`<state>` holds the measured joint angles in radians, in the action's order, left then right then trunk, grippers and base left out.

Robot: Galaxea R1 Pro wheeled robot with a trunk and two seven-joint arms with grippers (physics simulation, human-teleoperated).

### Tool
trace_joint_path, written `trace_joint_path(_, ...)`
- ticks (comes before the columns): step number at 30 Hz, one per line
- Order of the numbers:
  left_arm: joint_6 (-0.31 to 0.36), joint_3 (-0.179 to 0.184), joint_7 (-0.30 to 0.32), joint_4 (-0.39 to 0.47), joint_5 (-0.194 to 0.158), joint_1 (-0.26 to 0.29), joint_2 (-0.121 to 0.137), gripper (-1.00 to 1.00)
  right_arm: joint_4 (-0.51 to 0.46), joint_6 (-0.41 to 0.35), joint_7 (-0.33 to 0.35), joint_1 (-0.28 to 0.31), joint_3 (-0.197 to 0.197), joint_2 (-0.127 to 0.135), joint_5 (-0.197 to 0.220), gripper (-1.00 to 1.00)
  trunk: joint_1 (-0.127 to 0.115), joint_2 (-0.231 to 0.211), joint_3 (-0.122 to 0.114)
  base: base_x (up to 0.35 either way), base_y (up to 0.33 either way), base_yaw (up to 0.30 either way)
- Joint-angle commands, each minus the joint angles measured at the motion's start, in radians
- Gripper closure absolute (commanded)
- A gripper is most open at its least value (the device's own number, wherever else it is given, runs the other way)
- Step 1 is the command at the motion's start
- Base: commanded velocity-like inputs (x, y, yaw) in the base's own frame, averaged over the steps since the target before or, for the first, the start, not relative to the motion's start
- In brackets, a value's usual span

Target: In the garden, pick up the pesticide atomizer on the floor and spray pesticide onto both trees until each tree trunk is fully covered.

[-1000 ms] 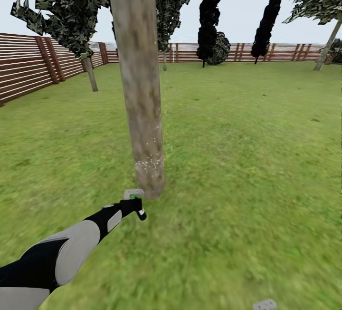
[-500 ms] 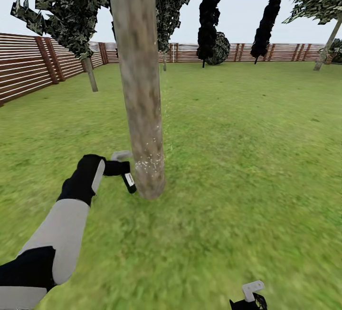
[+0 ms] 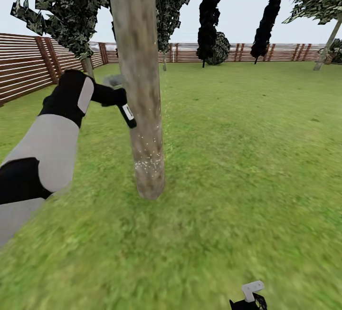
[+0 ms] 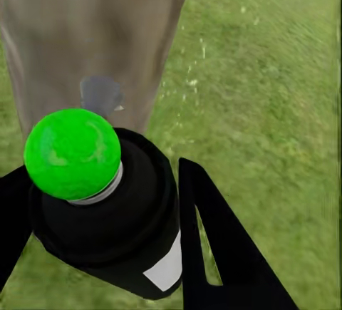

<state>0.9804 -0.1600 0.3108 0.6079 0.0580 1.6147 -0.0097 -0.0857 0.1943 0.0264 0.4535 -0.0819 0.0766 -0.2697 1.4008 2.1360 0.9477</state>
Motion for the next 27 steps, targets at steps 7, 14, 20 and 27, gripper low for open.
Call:
trace_joint_path(7,0.006,-0.005,0.005,-0.056,0.008,0.133,-0.001,1.0,0.001,0.004,0.003,0.001,-0.009,0.0,-0.008,-1.0,0.0,0.0,0.001,0.0,0.0,0.0)
trace_joint_path(14,0.007,-0.006,0.005,-0.104,0.006,0.242,-0.001,1.0,0.001,0.004,0.003,0.001,-0.008,0.0,-0.008,-1.0,0.0,0.0,0.001,0.0,0.0,0.0)
trace_joint_path(20,0.006,-0.006,0.005,-0.095,0.005,0.273,0.009,1.0,0.001,0.004,0.003,0.001,-0.008,0.0,-0.008,-1.0,0.0,0.0,0.001,0.0,0.0,0.0)
trace_joint_path(27,0.005,-0.019,0.005,-0.103,0.004,0.273,0.032,1.0,0.001,0.004,0.003,0.001,-0.009,0.0,-0.008,-1.0,0.0,0.0,0.001,0.0,0.0,0.0)
